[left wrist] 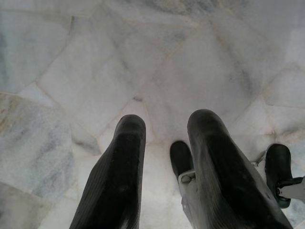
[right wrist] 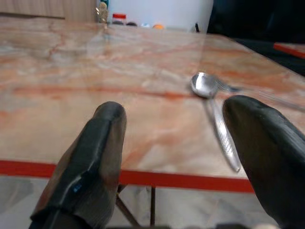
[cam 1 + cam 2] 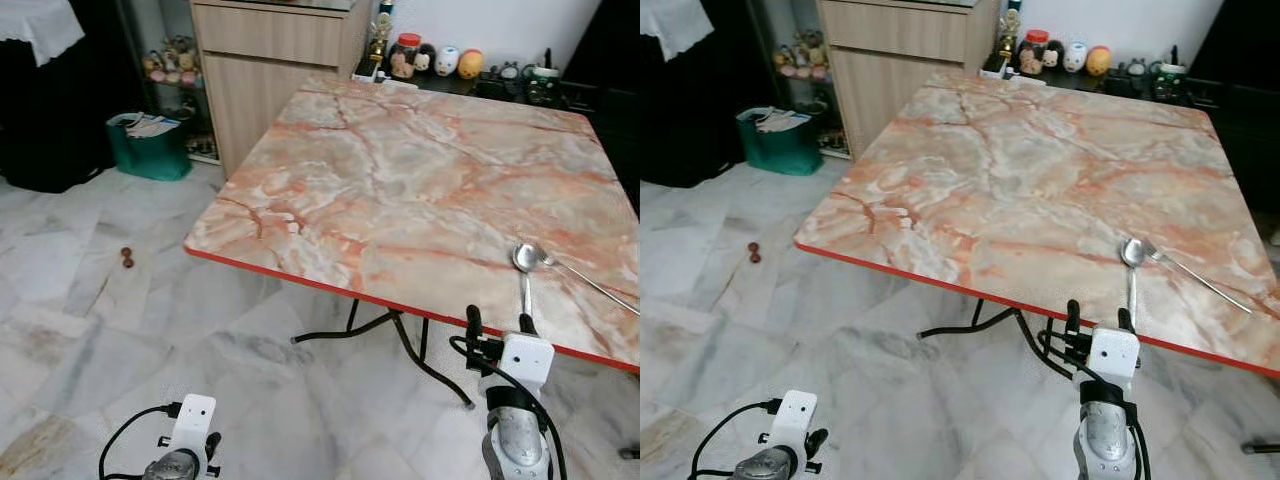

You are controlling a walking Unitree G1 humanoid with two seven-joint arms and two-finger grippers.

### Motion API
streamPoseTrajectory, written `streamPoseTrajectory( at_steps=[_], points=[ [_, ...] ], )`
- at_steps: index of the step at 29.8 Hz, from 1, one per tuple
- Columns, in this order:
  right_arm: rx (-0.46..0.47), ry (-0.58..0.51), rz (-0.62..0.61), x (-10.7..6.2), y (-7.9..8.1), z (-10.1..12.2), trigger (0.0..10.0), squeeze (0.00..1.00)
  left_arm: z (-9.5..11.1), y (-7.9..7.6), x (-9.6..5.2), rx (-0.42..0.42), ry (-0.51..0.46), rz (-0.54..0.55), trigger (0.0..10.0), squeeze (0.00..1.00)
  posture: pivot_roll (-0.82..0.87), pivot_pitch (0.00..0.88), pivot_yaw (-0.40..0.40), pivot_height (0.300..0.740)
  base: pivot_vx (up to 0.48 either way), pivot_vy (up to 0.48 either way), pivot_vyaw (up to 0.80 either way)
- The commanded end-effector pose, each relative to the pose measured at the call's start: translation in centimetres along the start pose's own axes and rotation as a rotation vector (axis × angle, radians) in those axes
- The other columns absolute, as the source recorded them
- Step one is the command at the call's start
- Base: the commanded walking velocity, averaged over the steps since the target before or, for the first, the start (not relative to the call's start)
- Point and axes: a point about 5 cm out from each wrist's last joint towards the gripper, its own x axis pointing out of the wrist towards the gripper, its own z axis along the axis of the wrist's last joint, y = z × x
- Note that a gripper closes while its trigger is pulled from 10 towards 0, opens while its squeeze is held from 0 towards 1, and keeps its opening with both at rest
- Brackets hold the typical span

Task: Setting the table

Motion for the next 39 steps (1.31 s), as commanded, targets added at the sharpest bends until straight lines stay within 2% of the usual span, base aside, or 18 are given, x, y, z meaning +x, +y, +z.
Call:
streamPoseTrajectory(
  at_steps=[1,6,8,14,17,23,39],
  points=[
    [0.018,-0.001,-0.019,0.4,-0.2,0.7,10.0,0.00,-0.4,-0.1,-0.1,0.010,0.018,-0.005,10.0,0.00,0.07,0.000,-0.043,0.740,0.000,0.000,0.00],
    [0.044,-0.042,-0.060,2.0,-0.7,2.3,10.0,0.00,-0.4,-0.1,0.0,0.006,0.020,-0.008,10.0,0.00,0.07,0.000,-0.043,0.740,0.000,0.000,0.00],
    [0.057,-0.046,-0.131,3.4,-1.8,3.2,10.0,0.00,-0.4,-0.1,0.0,0.000,0.021,-0.005,10.0,0.00,0.07,0.000,-0.044,0.740,0.000,0.000,0.00],
    [0.089,-0.077,-0.188,4.7,-2.9,4.5,10.0,0.00,-0.5,-0.2,-0.1,-0.007,0.029,-0.018,10.0,0.00,0.07,0.000,-0.042,0.740,0.000,0.000,0.00],
    [0.101,-0.065,-0.190,5.2,-2.9,5.1,10.0,0.00,-0.7,-0.3,-0.1,-0.013,0.030,-0.028,10.0,0.00,0.07,0.000,-0.042,0.740,0.000,0.000,0.00],
    [0.115,-0.022,-0.194,5.4,-2.5,4.7,10.0,0.00,-0.9,0.1,-0.2,-0.020,0.031,-0.018,10.0,0.00,0.08,0.000,-0.047,0.740,0.000,0.000,0.00],
    [0.119,-0.039,-0.166,6.1,-1.8,5.8,10.0,0.00,-1.5,0.2,-0.3,-0.024,0.051,-0.016,10.0,0.00,0.08,0.000,-0.050,0.740,0.000,0.000,-0.73]
  ],
)
